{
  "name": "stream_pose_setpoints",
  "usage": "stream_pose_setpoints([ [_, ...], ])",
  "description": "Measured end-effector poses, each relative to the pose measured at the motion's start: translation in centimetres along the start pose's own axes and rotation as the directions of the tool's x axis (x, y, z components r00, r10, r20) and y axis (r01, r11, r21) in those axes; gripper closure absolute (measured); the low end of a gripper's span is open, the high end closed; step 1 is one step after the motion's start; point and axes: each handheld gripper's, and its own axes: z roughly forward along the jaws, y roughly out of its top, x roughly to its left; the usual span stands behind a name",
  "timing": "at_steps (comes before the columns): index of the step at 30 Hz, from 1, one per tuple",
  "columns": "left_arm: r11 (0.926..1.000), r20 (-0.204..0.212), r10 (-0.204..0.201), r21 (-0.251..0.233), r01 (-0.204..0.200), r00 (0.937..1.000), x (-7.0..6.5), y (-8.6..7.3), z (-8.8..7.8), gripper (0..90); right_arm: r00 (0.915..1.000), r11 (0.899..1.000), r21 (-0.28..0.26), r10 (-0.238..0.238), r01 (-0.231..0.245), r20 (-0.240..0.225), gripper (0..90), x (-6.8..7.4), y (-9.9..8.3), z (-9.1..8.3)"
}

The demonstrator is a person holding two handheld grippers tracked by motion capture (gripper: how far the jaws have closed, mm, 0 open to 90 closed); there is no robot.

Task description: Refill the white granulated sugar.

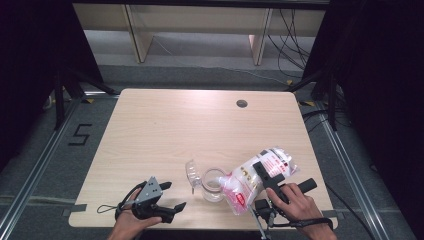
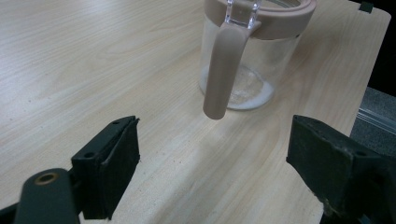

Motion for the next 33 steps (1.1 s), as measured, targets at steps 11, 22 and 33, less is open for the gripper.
stream_pose_setpoints([
  [11, 1.0000, 0.001, 0.001, 0.001, -0.001, 1.0000, 0.0, 0.0, 0.0, 16.5, 0.9990, 0.999, 0.019, -0.040, 0.040, -0.020, 49.8, -0.7, -0.1, -0.2],
  [22, 0.9994, 0.008, -0.027, -0.024, 0.027, 0.9996, -0.2, 0.0, 0.1, 16.5, 0.9976, 0.998, 0.009, -0.064, 0.064, -0.025, 50.1, -0.9, 0.0, 0.2],
  [33, 0.9996, 0.007, -0.023, -0.017, 0.023, 0.9997, -0.1, 0.0, 0.1, 16.5, 0.9945, 0.994, 0.028, -0.100, 0.101, -0.031, 50.3, -1.4, 0.2, 0.2],
])
